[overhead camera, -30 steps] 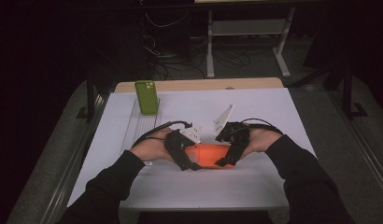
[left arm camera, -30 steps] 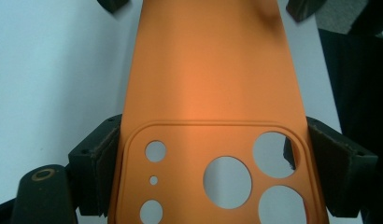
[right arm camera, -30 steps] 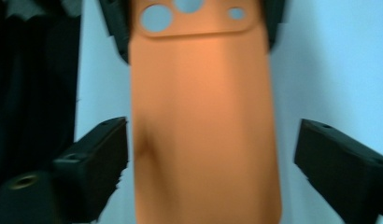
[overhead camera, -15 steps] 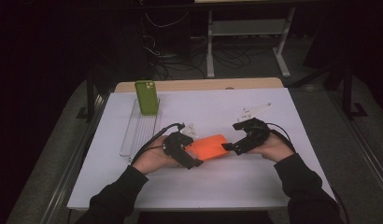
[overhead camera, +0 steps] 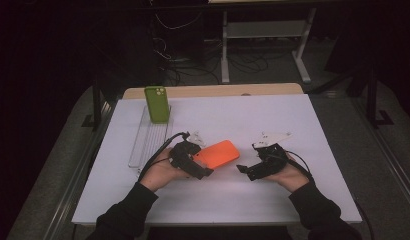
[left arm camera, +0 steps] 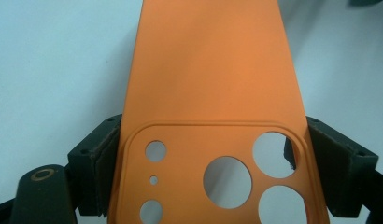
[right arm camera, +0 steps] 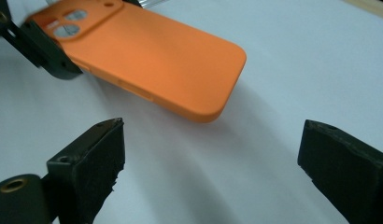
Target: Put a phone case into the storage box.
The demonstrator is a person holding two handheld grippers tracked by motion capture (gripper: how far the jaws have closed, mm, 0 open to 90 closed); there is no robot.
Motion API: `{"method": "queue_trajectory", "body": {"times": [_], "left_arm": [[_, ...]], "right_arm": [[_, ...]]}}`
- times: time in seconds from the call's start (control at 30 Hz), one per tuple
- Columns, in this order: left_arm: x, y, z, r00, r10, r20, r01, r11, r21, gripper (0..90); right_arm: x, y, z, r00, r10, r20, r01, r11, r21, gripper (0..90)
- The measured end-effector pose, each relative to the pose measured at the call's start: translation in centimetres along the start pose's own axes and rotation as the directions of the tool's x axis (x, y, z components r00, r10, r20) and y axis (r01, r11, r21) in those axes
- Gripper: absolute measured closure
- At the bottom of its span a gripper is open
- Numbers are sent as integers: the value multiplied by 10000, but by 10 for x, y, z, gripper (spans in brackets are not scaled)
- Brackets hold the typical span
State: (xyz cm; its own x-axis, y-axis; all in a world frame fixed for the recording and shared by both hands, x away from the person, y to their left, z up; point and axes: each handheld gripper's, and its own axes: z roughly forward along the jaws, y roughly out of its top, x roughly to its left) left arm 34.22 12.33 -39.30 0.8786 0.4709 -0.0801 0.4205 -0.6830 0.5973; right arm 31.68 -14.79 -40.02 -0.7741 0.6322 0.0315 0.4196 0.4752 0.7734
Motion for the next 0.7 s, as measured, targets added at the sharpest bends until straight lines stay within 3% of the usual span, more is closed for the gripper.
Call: {"method": "queue_trajectory", "body": {"times": [0.1,0.13,0.2,0.23,0.4,0.47,0.5,0.6,0.63,0.7], "left_arm": [[1,0,-2,10000,-43,55,43,10000,-58,158],[3,1,-3,9997,235,38,-236,9996,127,158],[2,0,-2,9999,-153,76,154,9998,-160,158],[4,0,-4,10000,53,75,-54,10000,12,158],[8,1,-7,9998,102,181,-102,9999,0,158],[9,1,-8,9996,204,189,-204,9998,6,158],[8,1,-7,9997,-78,240,84,9996,-259,158],[8,2,-7,9997,-50,242,56,9997,-252,158],[10,2,-9,9996,155,233,-153,9998,-94,158],[10,2,-8,9997,135,203,-133,9998,-114,158]], "right_arm": [[4,-1,5,9996,-219,198,222,9996,-154,65],[6,-1,7,9992,-323,218,326,9994,-127,65],[8,-2,9,9981,-520,343,524,9986,-103,65],[9,-2,10,9973,-610,421,614,9981,-69,65],[18,-3,11,9850,-1348,1076,1378,9902,-209,63],[18,-3,10,9757,-1735,1339,1790,9834,-304,60],[19,-3,9,9674,-2010,1543,2088,9773,-358,60],[22,-3,7,9466,-2516,2015,2623,9646,-282,60],[22,-3,7,9394,-2669,2151,2783,9602,-237,59],[24,-2,8,9215,-3030,2430,3152,9489,-120,59]]}}
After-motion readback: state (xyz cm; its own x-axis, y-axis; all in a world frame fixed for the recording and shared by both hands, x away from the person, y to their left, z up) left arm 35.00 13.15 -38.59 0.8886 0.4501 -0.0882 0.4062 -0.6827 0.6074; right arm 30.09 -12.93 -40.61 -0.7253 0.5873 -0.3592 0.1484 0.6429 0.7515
